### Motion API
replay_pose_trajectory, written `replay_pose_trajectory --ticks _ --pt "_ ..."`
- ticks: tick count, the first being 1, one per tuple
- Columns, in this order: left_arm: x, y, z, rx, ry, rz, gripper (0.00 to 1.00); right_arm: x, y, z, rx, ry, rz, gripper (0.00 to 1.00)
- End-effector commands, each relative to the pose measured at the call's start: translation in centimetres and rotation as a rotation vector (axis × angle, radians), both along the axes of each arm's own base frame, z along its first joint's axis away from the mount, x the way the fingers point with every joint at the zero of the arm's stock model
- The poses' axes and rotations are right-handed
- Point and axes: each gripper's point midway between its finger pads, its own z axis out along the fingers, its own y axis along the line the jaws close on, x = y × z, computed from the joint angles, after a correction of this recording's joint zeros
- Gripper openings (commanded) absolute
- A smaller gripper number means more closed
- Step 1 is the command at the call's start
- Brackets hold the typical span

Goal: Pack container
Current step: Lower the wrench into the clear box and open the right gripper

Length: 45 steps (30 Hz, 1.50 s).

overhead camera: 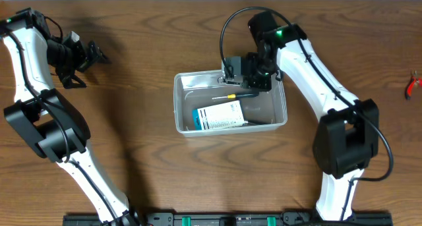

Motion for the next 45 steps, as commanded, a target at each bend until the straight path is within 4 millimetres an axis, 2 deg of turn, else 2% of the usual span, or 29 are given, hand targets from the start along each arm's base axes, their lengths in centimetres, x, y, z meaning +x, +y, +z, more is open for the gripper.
replay_pose_trajectory --ticks 1,6,14,24,40,45 --pt "0.2 0.4 1.5 0.022 -0.037 0.004 0.98 -0.6 0.3 -1.5 -0.007 0.04 0.02 0.01" --pt "0.2 0.4 1.5 0.022 -0.037 0.004 0.98 -0.7 0.4 -2.4 -0.012 0.061 0.02 0.01" --pt "0.2 0.4 1.5 0.023 -0.037 0.004 0.98 -0.4 0.4 -2.7 -0.01 0.06 0.02 0.01" --pt "0.2 0.4 1.5 0.023 -0.037 0.004 0.98 -0.8 0.6 -4.7 -0.015 0.111 0.02 0.03" --pt "0.2 0.4 1.5 0.022 -0.037 0.004 0.98 -0.6 0.6 -5.4 -0.018 0.117 0.019 0.03" --pt "0.2 0.4 1.5 0.023 -0.037 0.004 0.98 -0.9 1.3 -5.5 0.022 0.14 0.019 0.05"
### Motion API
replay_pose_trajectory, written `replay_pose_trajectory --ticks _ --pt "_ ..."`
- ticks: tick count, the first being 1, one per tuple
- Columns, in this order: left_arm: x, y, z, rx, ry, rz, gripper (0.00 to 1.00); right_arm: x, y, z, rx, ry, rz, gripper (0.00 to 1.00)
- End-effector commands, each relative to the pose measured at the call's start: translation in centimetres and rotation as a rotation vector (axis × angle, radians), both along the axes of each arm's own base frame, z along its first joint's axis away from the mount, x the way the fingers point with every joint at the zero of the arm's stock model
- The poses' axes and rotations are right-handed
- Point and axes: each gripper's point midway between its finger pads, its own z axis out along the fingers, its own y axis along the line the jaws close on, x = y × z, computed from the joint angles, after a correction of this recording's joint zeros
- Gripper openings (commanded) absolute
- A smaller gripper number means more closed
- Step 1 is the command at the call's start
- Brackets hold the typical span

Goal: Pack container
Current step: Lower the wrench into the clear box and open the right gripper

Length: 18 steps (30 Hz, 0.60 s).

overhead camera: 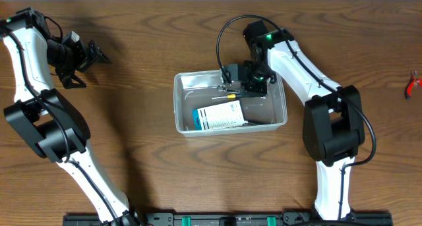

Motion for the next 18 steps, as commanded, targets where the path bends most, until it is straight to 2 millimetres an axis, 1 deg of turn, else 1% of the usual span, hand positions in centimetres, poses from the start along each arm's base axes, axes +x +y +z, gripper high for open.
replay_pose_trajectory --ticks 1,7,10,12,14,15,17,18 --pt "0.22 0.39 1.54 0.023 -0.037 0.004 0.98 -0.79 1.13 -0.59 0.049 0.043 0.015 0.06" --pt "0.22 0.39 1.54 0.023 -0.037 0.004 0.98 -0.84 1.18 -0.63 0.048 0.044 0.017 0.09" --pt "0.22 0.39 1.54 0.023 -0.037 0.004 0.98 -0.84 1.18 -0.63 0.048 0.044 0.017 0.15" --pt "0.22 0.39 1.54 0.022 -0.037 0.004 0.98 -0.83 1.18 -0.63 0.048 0.044 0.017 0.22" --pt "0.22 0.39 1.54 0.023 -0.037 0.004 0.98 -0.83 1.19 -0.63 0.048 0.044 0.017 0.23" --pt "0.22 0.39 1.54 0.023 -0.037 0.004 0.98 -0.83 1.19 -0.63 0.048 0.044 0.017 0.25" --pt "0.22 0.39 1.54 0.022 -0.037 0.004 0.98 -0.84 1.21 -0.63 0.049 0.044 0.017 0.35" --pt "0.22 0.39 1.54 0.023 -0.037 0.004 0.98 -0.82 1.23 -0.6 0.049 0.043 0.017 0.45"
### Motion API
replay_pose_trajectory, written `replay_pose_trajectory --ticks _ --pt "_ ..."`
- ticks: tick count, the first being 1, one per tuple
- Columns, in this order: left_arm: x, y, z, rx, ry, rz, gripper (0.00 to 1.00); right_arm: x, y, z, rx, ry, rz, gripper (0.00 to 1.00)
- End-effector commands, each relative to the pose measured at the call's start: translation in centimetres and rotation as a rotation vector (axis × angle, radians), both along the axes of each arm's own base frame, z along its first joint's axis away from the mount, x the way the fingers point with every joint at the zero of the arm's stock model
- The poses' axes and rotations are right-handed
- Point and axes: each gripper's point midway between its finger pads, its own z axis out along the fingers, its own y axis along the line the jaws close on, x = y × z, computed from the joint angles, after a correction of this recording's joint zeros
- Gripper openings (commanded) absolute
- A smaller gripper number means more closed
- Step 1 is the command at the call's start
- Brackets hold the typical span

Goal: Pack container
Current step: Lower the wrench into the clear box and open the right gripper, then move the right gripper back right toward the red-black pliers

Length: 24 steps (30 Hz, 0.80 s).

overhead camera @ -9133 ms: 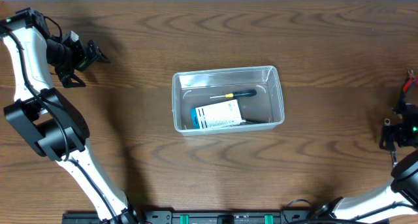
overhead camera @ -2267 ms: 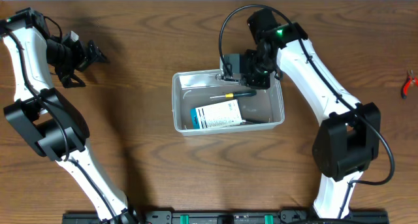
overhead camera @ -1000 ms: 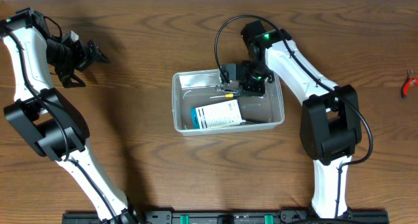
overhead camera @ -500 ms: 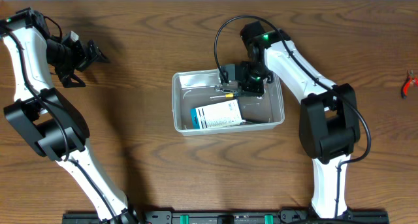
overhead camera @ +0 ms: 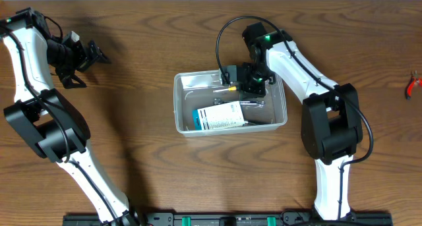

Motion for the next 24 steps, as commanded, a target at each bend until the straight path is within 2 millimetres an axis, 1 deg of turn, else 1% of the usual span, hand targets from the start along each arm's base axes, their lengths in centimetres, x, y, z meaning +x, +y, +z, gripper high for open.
replay_pose_trajectory --ticks 1,3,4,5,6,7,9,11,14,15,19,20,24 --pt "0.2 0.4 1.5 0.023 -0.037 0.004 0.98 -0.4 0.7 -0.1 0.021 0.012 0.017 0.56" --pt "0.2 0.4 1.5 0.023 -0.037 0.004 0.98 -0.3 1.1 0.3 0.037 0.014 -0.005 0.71" --pt "0.2 0.4 1.5 0.023 -0.037 0.004 0.98 -0.1 1.4 0.8 0.053 0.015 -0.023 0.76" --pt "0.2 0.4 1.5 0.023 -0.037 0.004 0.98 0.1 1.7 1.5 0.072 0.011 -0.038 0.83" --pt "0.2 0.4 1.5 0.023 -0.037 0.004 0.98 0.4 2.0 2.1 0.086 0.004 -0.052 0.97" --pt "0.2 0.4 1.5 0.023 -0.037 0.004 0.98 0.8 2.3 3.2 0.101 -0.012 -0.077 0.99" --pt "0.2 0.4 1.5 0.023 -0.037 0.004 0.98 1.8 2.6 5.3 0.121 -0.051 -0.121 0.99" --pt "0.2 0.4 1.5 0.023 -0.037 0.004 0.98 2.9 2.5 8.0 0.123 -0.108 -0.167 0.99" --pt "0.2 0.4 1.5 0.023 -0.037 0.004 0.98 4.1 1.7 12.7 0.138 -0.195 -0.252 0.99" --pt "0.2 0.4 1.5 0.023 -0.037 0.004 0.98 4.4 1.4 14.9 0.166 -0.23 -0.281 0.99" --pt "0.2 0.4 1.5 0.023 -0.037 0.004 0.98 4.6 0.3 20.7 0.237 -0.343 -0.322 0.99" --pt "0.2 0.4 1.5 0.023 -0.037 0.004 0.98 4.4 -0.1 22.3 0.255 -0.379 -0.327 0.99" --pt "0.2 0.4 1.5 0.023 -0.037 0.004 0.98 3.5 -2.1 27.2 0.301 -0.487 -0.365 0.99"
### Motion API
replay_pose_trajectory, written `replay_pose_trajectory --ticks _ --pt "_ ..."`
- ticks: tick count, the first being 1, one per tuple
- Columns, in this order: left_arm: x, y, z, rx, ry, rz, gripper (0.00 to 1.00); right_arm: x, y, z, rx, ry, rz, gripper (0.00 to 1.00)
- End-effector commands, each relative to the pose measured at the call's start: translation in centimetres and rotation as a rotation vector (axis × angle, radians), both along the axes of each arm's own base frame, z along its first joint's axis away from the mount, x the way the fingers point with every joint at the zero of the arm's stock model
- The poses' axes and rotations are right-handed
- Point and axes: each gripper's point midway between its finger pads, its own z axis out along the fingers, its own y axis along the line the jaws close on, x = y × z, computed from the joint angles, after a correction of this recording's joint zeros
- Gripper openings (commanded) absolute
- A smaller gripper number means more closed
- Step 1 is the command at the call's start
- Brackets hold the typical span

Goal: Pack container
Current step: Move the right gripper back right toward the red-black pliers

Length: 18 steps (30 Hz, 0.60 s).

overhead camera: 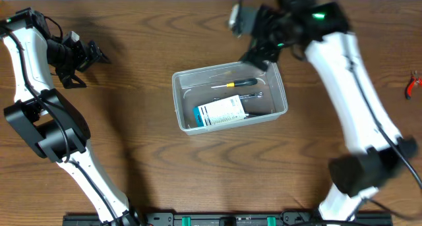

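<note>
A clear plastic container sits mid-table. Inside it lie a screwdriver with a yellow and black handle, a white and blue box and a small metal piece. My right gripper hangs raised over the container's far right corner, blurred, its fingers apart and empty. At the far left my left gripper stands open over bare wood, far from the container.
Red-handled pliers lie at the table's right edge. The right arm stretches high across the right half of the view. The table's far edge runs just behind the right gripper.
My right gripper was down inside the container at the screwdriver; it is now lifted out and empty. The screwdriver stays in the container, which sits slightly turned. The left arm is unchanged.
My right gripper stood at the container's far right rim with the screwdriver at its fingers. It was then lower in the container, then deeper with the screwdriver on the floor. Now the screwdriver rests inside and the gripper is raised clear.
</note>
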Motion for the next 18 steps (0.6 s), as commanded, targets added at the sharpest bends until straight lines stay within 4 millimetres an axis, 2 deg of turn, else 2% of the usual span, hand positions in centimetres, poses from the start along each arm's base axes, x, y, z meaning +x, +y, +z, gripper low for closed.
replay_pose_trajectory --ticks 1,3,6,8,9,12,14,18 --pt "0.2 0.4 1.5 0.023 -0.037 0.004 0.98 -0.8 -1.9 4.4 0.051 -0.075 -0.075 0.99" --pt "0.2 0.4 1.5 0.023 -0.037 0.004 0.98 -0.8 -4.4 6.6 0.067 -0.12 -0.173 0.99" --pt "0.2 0.4 1.5 0.023 -0.037 0.004 0.98 -0.2 -9.2 8.5 0.054 -0.164 -0.391 0.99" --pt "0.2 0.4 1.5 0.023 -0.037 0.004 0.98 0.3 -14.5 9.5 0.033 -0.19 -0.641 0.99" --pt "0.2 0.4 1.5 0.023 -0.037 0.004 0.98 0.3 -18.4 9.9 0.019 -0.201 -0.826 0.99" --pt "0.2 0.4 1.5 0.023 -0.037 0.004 0.98 -0.8 -25.7 9.7 -0.011 -0.198 -1.16 0.99" --pt "0.2 0.4 1.5 0.023 -0.037 0.004 0.98 -1.8 -28.1 8.8 0.01 -0.14 -1.241 0.99" --pt "0.2 0.4 1.5 0.023 -0.037 0.004 0.98 -3.8 -29.2 7.0 0.023 -0.019 -1.265 0.99"
